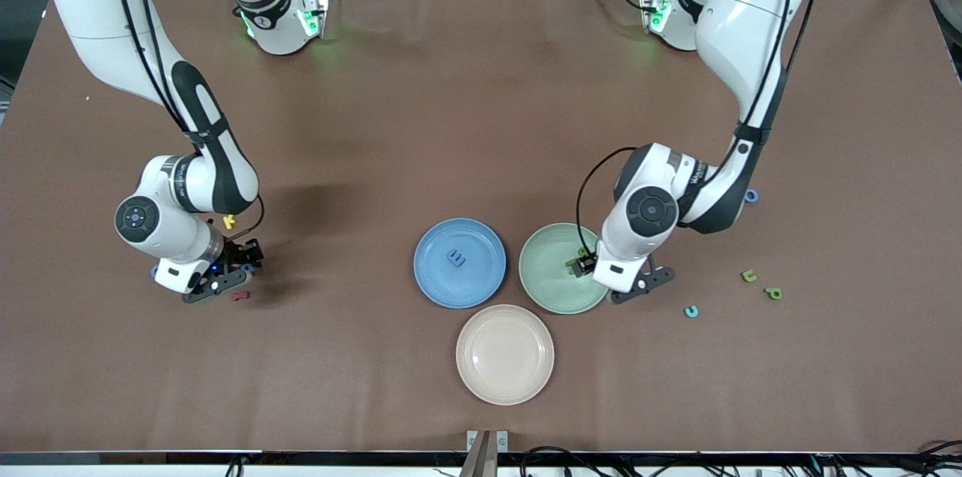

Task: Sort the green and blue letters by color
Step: 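Drop the e on the blue plate while the left gripper reaches the u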

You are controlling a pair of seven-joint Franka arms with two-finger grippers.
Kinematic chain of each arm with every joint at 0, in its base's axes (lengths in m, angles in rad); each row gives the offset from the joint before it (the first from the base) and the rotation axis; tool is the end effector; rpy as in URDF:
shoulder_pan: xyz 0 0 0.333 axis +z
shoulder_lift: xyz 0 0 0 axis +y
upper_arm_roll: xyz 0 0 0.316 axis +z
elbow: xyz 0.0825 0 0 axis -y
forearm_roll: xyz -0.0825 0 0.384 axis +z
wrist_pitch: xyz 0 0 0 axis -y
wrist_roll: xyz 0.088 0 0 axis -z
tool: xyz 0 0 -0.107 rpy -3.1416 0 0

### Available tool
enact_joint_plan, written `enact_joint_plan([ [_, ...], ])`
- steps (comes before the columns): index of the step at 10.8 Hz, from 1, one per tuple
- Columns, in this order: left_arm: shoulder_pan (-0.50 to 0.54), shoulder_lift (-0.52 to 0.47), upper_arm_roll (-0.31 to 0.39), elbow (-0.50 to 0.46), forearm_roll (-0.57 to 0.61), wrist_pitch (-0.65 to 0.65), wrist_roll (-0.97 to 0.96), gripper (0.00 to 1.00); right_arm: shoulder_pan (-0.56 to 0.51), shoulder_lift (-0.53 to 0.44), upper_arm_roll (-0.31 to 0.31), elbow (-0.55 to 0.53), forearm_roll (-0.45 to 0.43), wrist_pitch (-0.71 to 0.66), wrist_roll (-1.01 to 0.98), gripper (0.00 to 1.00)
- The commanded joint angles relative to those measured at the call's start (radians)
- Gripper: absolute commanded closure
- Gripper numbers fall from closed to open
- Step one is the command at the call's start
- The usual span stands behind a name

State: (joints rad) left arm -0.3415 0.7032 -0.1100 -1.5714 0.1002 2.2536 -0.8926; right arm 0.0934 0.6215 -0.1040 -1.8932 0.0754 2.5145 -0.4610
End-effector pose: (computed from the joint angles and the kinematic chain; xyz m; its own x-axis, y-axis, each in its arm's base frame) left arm 0.6352 -0.2931 0.2285 0.9200 0.3918 -0.0056 0.3917 -0.9200 -0.0159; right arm 0.6316 -0.0047 0.1742 0.9176 0.3975 -0.0029 0.3975 -0.9174 0.0164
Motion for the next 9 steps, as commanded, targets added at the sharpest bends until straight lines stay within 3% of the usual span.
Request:
enact_joint_plan([
  [1,0.093,-0.03,-0.013,-0.004,0.033,-0.06,0.139,0.0,-0.02,-0.025,0.015,-0.043,-0.014,0.023,-0.008,1.0],
  [5,0.249,-0.041,-0.037,-0.007,0.045,-0.08,0.288,0.0,-0.008,-0.034,0.02,-0.032,-0.003,0.007,0.051,1.0],
  [7,0.332,-0.034,-0.051,-0.013,0.149,-0.08,0.342,0.0,0.063,-0.04,0.021,-0.017,-0.003,0.006,0.202,1.0],
  [9,0.441,-0.031,-0.089,-0.041,0.202,-0.077,0.436,0.0,0.088,-0.031,0.044,0.079,0.016,-0.114,0.332,1.0],
])
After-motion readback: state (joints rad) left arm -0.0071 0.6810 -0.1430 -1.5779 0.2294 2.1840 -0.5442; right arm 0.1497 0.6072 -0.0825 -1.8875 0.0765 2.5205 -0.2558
